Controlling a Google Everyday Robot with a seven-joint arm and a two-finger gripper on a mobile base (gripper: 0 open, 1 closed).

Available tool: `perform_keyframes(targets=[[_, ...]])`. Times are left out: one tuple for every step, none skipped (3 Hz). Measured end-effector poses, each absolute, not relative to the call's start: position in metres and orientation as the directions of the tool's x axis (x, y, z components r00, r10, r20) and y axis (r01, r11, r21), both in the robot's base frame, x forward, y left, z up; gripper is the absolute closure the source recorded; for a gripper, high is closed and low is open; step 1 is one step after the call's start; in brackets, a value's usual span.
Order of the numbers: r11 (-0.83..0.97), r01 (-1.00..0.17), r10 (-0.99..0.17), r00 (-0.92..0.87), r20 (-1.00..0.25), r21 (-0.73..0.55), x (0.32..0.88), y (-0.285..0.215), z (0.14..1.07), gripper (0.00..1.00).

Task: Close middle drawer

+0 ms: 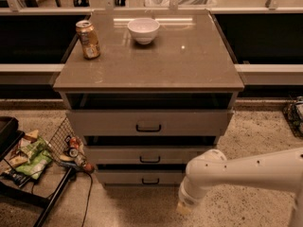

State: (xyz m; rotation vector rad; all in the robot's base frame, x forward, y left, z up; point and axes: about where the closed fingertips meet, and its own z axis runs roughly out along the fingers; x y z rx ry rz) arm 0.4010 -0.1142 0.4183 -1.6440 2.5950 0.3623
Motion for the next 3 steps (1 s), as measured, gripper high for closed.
perform_keyframes(targets=[[0.477,-0.864,-0.866,-0.494,-0.084,0.160,0.340,-0.145,0.457,1.00],[0.652,-0.756,-0.749,-0.655,-0.103,0.064,0.324,-0.200,0.504,1.00],[0.790,-0.610,-0.612,-0.776,-0.154,-0.064,0.332,-0.254,0.551,1.00]])
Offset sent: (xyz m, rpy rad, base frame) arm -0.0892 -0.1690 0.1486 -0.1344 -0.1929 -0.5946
